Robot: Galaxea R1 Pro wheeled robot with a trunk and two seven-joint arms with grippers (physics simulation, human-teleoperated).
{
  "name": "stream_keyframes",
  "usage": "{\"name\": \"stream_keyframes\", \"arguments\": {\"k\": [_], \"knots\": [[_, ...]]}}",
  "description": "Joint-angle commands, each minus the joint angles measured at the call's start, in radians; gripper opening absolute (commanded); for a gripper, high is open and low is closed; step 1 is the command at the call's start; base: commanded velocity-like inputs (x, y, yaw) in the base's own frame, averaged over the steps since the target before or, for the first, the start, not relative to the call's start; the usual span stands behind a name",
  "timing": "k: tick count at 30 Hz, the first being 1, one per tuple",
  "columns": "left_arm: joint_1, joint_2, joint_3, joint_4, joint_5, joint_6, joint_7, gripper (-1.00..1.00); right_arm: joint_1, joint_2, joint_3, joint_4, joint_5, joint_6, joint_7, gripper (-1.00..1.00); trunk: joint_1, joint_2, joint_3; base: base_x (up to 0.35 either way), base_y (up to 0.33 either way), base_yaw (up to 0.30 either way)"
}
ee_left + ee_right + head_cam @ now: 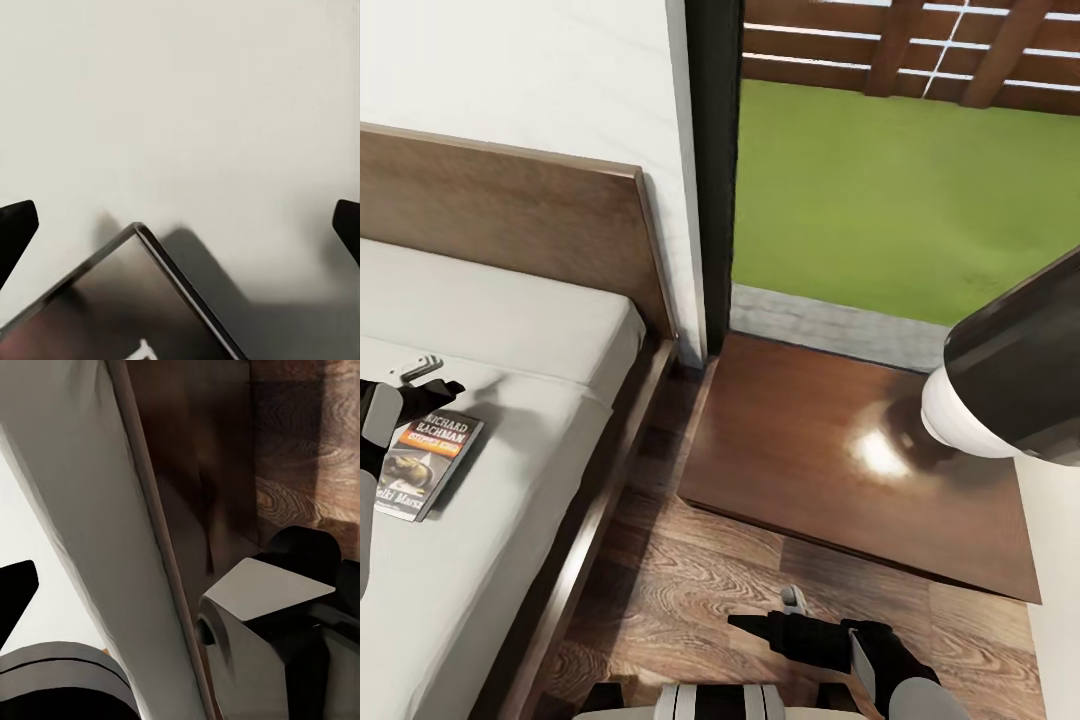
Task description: In the bedroom, move the book from the bed onto either nightstand, and place the two sandals side by side next to the bed.
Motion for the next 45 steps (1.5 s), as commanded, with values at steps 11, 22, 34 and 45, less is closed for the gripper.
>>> {"name": "stream_keyframes", "arguments": {"k": [11,22,34,45], "knots": [[0.0,0.0,0.0,0.001,0.011,0.004,0.008,1.0,-0.001,0.001,-0.008,-0.002,0.008,0.01,0.005,1.0,0.0,0.0,0.0,0.0,0.0,-0.027],[0.0,0.0,0.0,0.002,0.011,0.004,0.008,1.0,-0.001,0.001,-0.008,-0.002,0.008,0.01,0.005,1.0,0.0,0.0,0.002,0.0,0.0,-0.084],[0.001,0.0,0.0,0.021,0.012,-0.013,0.008,1.0,-0.001,0.001,-0.008,-0.002,0.008,0.01,0.005,1.0,0.0,0.0,0.002,0.0,0.0,-0.006],[0.001,0.0,0.0,0.038,0.012,-0.021,0.008,1.0,-0.001,0.001,-0.008,-0.002,0.008,0.01,0.005,1.0,0.0,0.0,0.005,-0.002,0.0,-0.046]]}}
